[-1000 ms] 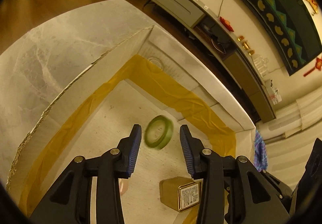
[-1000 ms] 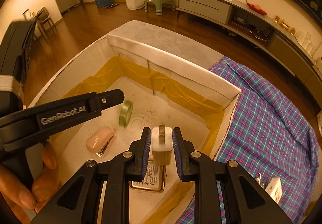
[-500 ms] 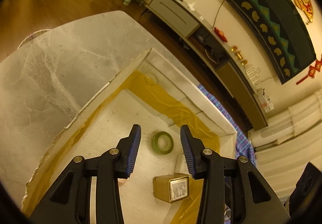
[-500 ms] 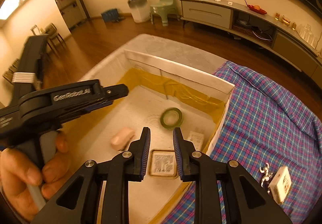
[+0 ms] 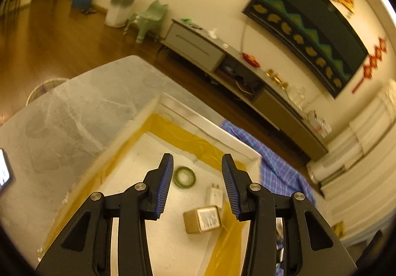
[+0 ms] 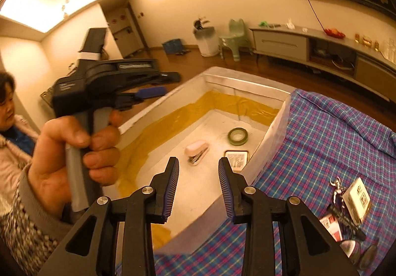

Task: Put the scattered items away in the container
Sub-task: 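Move both open tools back over the remaining items on the cloth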

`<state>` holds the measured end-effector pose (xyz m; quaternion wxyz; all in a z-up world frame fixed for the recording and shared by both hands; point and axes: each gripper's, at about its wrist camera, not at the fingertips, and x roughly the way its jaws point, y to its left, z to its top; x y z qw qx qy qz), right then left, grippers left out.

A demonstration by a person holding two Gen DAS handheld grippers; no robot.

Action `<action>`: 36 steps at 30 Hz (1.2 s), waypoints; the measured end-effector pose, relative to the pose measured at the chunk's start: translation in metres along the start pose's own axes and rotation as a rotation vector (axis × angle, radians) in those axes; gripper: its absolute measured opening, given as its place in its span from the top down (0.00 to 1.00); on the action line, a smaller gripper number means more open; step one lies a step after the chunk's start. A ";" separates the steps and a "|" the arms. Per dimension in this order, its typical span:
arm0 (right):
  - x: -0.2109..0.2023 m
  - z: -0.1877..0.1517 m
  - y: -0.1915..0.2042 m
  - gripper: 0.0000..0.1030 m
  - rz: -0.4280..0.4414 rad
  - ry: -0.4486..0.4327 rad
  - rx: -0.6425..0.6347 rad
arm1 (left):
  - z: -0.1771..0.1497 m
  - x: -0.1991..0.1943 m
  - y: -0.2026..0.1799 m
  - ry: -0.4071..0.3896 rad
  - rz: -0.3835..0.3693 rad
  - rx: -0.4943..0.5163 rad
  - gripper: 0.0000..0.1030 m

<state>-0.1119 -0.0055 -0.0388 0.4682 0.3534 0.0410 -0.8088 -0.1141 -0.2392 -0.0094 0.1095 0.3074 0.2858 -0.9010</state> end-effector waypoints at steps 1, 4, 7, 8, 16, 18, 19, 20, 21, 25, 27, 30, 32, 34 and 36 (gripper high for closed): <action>-0.008 -0.004 0.003 0.66 0.013 -0.016 -0.007 | -0.004 -0.005 -0.008 -0.005 -0.003 0.032 0.58; -0.029 -0.014 0.011 0.65 0.033 -0.053 -0.030 | -0.014 -0.017 -0.033 -0.025 -0.015 0.124 0.58; -0.046 -0.025 0.014 0.62 0.049 -0.067 -0.031 | -0.020 -0.026 -0.049 -0.050 -0.011 0.187 0.58; -0.051 -0.029 0.014 0.62 0.052 -0.068 -0.032 | -0.024 -0.028 -0.054 -0.056 -0.008 0.205 0.58; -0.091 -0.057 0.002 0.61 0.032 -0.082 -0.022 | -0.054 -0.036 -0.082 -0.065 -0.039 0.283 0.58; -0.102 -0.066 -0.003 0.61 0.031 -0.094 -0.004 | -0.065 -0.041 -0.093 -0.070 -0.078 0.297 0.58; -0.108 -0.071 -0.005 0.61 0.032 -0.100 0.005 | -0.071 -0.043 -0.099 -0.069 -0.099 0.306 0.58; -0.114 -0.076 -0.008 0.61 0.032 -0.109 0.015 | -0.077 -0.045 -0.106 -0.068 -0.125 0.321 0.58; -0.120 -0.082 -0.012 0.61 0.031 -0.121 0.029 | -0.084 -0.046 -0.114 -0.064 -0.149 0.340 0.58; -0.138 -0.105 -0.038 0.57 0.017 -0.161 0.116 | -0.111 -0.041 -0.144 -0.011 -0.224 0.418 0.58; -0.143 -0.112 -0.053 0.56 -0.021 -0.163 0.153 | -0.123 -0.034 -0.156 0.026 -0.246 0.446 0.58; -0.149 -0.120 -0.077 0.56 -0.083 -0.152 0.211 | -0.142 -0.017 -0.171 0.107 -0.258 0.481 0.58; -0.149 -0.125 -0.094 0.56 -0.154 -0.127 0.249 | -0.152 -0.003 -0.178 0.167 -0.254 0.495 0.58; -0.146 -0.130 -0.109 0.56 -0.223 -0.083 0.278 | -0.163 0.009 -0.184 0.213 -0.242 0.500 0.56; -0.143 -0.136 -0.125 0.56 -0.276 -0.045 0.307 | -0.172 0.020 -0.190 0.254 -0.229 0.506 0.55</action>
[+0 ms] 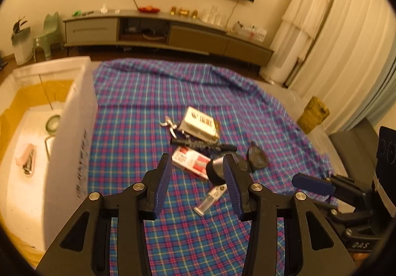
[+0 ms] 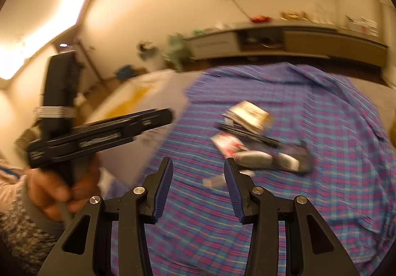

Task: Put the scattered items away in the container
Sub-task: 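Move both open tools back over the remaining items on the cloth, then grasp the small bottle with the left tool while the right tool grasps the glasses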

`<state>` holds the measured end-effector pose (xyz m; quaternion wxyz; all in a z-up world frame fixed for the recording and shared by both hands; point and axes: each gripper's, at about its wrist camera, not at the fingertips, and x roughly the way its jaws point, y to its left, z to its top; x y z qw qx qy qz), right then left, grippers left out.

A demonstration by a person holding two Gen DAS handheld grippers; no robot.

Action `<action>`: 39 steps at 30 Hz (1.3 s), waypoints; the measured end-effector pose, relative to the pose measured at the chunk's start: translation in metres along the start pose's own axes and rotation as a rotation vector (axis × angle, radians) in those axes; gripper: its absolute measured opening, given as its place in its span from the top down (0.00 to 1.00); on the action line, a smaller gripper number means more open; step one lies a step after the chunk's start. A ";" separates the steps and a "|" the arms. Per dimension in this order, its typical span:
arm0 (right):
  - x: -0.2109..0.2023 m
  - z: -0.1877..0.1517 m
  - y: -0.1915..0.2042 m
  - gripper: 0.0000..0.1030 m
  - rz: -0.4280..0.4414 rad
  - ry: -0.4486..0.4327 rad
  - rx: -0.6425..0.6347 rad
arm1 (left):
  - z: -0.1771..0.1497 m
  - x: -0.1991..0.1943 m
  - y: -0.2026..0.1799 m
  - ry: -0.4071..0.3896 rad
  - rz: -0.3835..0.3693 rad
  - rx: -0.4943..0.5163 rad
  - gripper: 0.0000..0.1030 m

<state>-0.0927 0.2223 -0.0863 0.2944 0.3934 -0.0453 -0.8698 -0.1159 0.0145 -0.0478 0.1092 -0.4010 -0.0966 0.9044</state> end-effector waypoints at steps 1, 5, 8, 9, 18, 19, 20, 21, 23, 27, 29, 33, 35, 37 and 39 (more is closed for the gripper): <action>0.003 0.000 -0.006 0.56 -0.021 0.020 0.011 | -0.003 0.006 -0.004 0.021 -0.007 0.008 0.54; 0.014 -0.001 -0.031 0.55 -0.091 0.072 0.045 | -0.015 0.024 -0.022 0.088 -0.022 0.079 0.53; 0.021 0.002 -0.042 0.45 -0.124 0.102 0.011 | -0.026 0.040 -0.031 0.135 -0.014 0.138 0.53; 0.025 0.005 -0.043 0.43 -0.137 0.116 -0.022 | -0.030 0.046 -0.034 0.151 -0.008 0.152 0.53; 0.072 0.013 -0.022 0.24 -0.209 0.217 -0.544 | -0.048 0.076 -0.034 0.218 0.013 0.186 0.53; 0.078 0.010 -0.019 0.24 -0.218 0.228 -0.610 | -0.049 0.078 -0.035 0.222 0.009 0.195 0.53; 0.083 0.007 -0.017 0.24 -0.223 0.239 -0.659 | -0.051 0.082 -0.037 0.227 0.007 0.205 0.53; 0.089 0.005 -0.017 0.24 -0.224 0.248 -0.701 | -0.052 0.086 -0.038 0.234 0.007 0.216 0.53; 0.101 0.001 -0.021 0.24 -0.212 0.264 -0.749 | -0.055 0.094 -0.042 0.247 0.006 0.235 0.53; 0.125 -0.005 -0.040 0.25 -0.193 0.293 -0.740 | -0.058 0.109 -0.053 0.220 0.046 0.305 0.52; 0.127 -0.002 -0.050 0.37 -0.203 0.279 -0.700 | -0.056 0.112 -0.055 0.207 0.052 0.303 0.52; 0.116 0.019 -0.072 0.59 -0.153 0.273 -0.546 | -0.052 0.115 -0.054 0.191 0.070 0.305 0.61; 0.114 0.028 -0.083 0.62 -0.148 0.269 -0.465 | -0.051 0.114 -0.052 0.184 0.082 0.307 0.76; 0.112 0.035 -0.095 0.64 -0.136 0.264 -0.380 | -0.050 0.113 -0.048 0.186 0.090 0.293 0.80; 0.106 0.042 -0.105 0.67 -0.101 0.257 -0.286 | -0.050 0.111 -0.045 0.189 0.092 0.283 0.80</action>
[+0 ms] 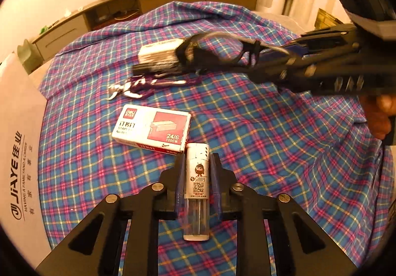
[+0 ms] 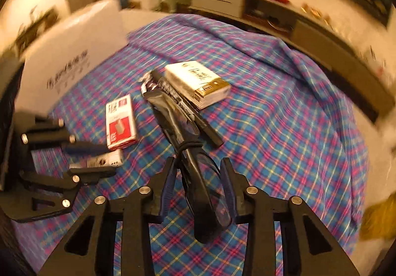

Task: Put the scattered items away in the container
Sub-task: 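Grasp the small bottle with the left tool while the right tool grasps the glasses, then carry the clear bottle and black glasses with both tools over the white box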

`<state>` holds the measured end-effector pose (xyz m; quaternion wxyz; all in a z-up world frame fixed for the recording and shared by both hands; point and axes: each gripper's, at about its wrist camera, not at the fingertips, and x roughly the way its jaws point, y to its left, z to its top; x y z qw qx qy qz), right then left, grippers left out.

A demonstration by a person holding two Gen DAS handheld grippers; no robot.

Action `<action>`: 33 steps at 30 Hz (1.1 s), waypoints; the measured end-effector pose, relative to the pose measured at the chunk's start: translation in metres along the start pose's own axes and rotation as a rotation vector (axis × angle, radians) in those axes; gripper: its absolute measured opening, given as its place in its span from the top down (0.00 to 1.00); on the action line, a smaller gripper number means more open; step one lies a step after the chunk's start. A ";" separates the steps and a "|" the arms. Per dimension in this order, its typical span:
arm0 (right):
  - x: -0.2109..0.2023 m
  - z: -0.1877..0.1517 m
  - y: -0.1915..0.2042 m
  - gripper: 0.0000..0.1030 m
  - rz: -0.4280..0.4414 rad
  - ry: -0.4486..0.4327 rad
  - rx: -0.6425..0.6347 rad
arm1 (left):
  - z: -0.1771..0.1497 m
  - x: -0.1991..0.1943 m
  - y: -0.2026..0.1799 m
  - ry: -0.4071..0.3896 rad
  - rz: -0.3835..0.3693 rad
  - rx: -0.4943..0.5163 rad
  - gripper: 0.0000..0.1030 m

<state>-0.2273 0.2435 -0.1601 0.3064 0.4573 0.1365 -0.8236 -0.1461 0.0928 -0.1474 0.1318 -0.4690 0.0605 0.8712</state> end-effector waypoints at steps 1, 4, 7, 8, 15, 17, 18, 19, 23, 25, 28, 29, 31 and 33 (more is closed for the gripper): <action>-0.003 0.001 -0.003 0.69 0.022 -0.005 0.034 | 0.000 -0.001 0.002 0.002 -0.004 -0.010 0.80; -0.012 0.003 -0.011 0.72 0.090 -0.026 0.124 | -0.001 -0.006 0.010 0.004 -0.028 -0.054 0.80; -0.020 0.006 -0.015 0.72 0.144 -0.040 0.191 | 0.003 -0.015 0.017 -0.013 -0.053 -0.092 0.80; -0.022 0.005 -0.015 0.72 0.156 -0.042 0.207 | 0.004 -0.020 0.019 -0.023 -0.063 -0.105 0.80; -0.026 0.000 -0.013 0.72 0.149 -0.028 0.240 | 0.011 -0.046 0.031 -0.060 -0.188 -0.201 0.81; -0.024 -0.004 -0.014 0.72 0.147 -0.016 0.249 | 0.010 -0.050 0.034 -0.063 -0.205 -0.218 0.81; -0.024 -0.005 -0.015 0.72 0.148 -0.013 0.260 | 0.010 -0.052 0.036 -0.064 -0.207 -0.222 0.81; -0.025 -0.007 -0.017 0.72 0.147 -0.010 0.270 | 0.009 -0.053 0.037 -0.065 -0.208 -0.223 0.81; -0.031 -0.013 -0.024 0.72 0.215 -0.027 0.359 | 0.009 -0.059 0.038 -0.077 -0.216 -0.227 0.81; -0.034 -0.012 -0.019 0.72 0.147 -0.029 0.333 | 0.009 -0.061 0.040 -0.085 -0.222 -0.231 0.81; -0.038 -0.014 -0.019 0.72 0.215 -0.060 0.386 | 0.010 -0.067 0.044 -0.101 -0.230 -0.240 0.81; -0.040 -0.014 -0.016 0.72 0.204 -0.065 0.377 | 0.010 -0.069 0.045 -0.106 -0.231 -0.243 0.81; -0.044 -0.013 -0.012 0.72 0.223 -0.081 0.390 | 0.010 -0.074 0.047 -0.116 -0.233 -0.246 0.81; -0.045 -0.014 -0.006 0.72 0.255 -0.089 0.396 | 0.011 -0.079 0.049 -0.128 -0.235 -0.250 0.81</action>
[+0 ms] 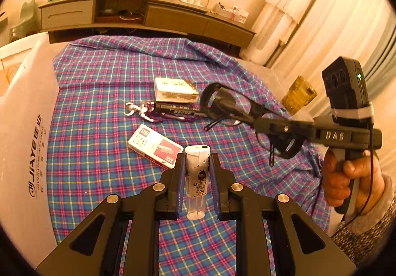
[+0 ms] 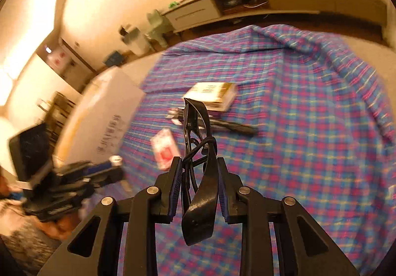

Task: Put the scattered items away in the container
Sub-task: 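Carry the clear bottle and black glasses with both tools over the white box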

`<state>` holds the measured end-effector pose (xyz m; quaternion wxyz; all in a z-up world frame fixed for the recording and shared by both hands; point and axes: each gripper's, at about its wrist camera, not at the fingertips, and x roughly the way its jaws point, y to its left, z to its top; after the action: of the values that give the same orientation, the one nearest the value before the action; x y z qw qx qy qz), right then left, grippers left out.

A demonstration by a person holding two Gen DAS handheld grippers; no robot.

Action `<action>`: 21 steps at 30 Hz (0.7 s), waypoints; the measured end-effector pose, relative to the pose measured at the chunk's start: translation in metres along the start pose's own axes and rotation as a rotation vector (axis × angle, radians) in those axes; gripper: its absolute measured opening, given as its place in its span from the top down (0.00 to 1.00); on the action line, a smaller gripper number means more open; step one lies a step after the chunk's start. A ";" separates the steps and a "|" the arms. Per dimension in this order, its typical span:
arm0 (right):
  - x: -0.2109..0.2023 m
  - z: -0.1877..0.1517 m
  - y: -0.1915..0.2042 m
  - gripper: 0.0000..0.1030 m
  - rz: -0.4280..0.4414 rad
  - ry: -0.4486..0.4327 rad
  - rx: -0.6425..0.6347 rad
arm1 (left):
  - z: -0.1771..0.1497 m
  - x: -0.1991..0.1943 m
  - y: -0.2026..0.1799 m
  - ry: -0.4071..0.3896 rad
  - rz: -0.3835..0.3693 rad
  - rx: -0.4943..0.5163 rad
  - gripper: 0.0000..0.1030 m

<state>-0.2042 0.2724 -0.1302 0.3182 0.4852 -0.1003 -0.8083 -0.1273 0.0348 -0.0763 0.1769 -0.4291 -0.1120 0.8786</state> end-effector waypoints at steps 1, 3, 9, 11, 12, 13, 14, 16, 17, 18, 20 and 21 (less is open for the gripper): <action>0.001 -0.001 0.003 0.72 0.001 -0.001 -0.004 | 0.001 -0.002 0.001 -0.005 -0.001 -0.002 0.81; 0.002 -0.004 0.008 0.72 0.029 0.003 -0.001 | 0.003 -0.006 0.001 -0.014 -0.004 -0.004 0.81; 0.005 -0.009 0.022 0.72 0.063 -0.002 -0.006 | 0.007 -0.020 0.004 -0.045 -0.011 -0.015 0.81; 0.004 -0.010 0.025 0.72 0.071 -0.009 -0.004 | 0.008 -0.025 0.004 -0.056 -0.013 -0.015 0.81; 0.003 -0.011 0.026 0.72 0.076 -0.014 -0.002 | 0.007 -0.028 0.004 -0.060 -0.014 -0.015 0.81; 0.003 -0.012 0.028 0.72 0.080 -0.017 -0.001 | 0.007 -0.030 0.005 -0.065 -0.014 -0.015 0.81; 0.002 -0.012 0.030 0.72 0.081 -0.022 -0.001 | 0.007 -0.032 0.005 -0.069 -0.013 -0.014 0.81; 0.002 -0.014 0.036 0.72 0.088 -0.028 -0.005 | 0.007 -0.039 0.007 -0.078 -0.011 -0.013 0.81; 0.002 -0.015 0.038 0.72 0.093 -0.030 -0.007 | 0.007 -0.041 0.008 -0.082 -0.009 -0.013 0.81; 0.002 -0.017 0.041 0.72 0.098 -0.030 -0.008 | 0.007 -0.043 0.009 -0.086 -0.007 -0.012 0.81; 0.004 -0.020 0.046 0.72 0.113 -0.030 -0.004 | 0.006 -0.049 0.011 -0.095 -0.006 -0.015 0.81; 0.004 -0.022 0.048 0.72 0.122 -0.031 0.002 | 0.006 -0.052 0.013 -0.100 -0.005 -0.017 0.81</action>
<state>-0.1674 0.2355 -0.1218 0.3647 0.4661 -0.1353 -0.7946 -0.1053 0.0015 -0.0398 0.1697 -0.3858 -0.1295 0.8975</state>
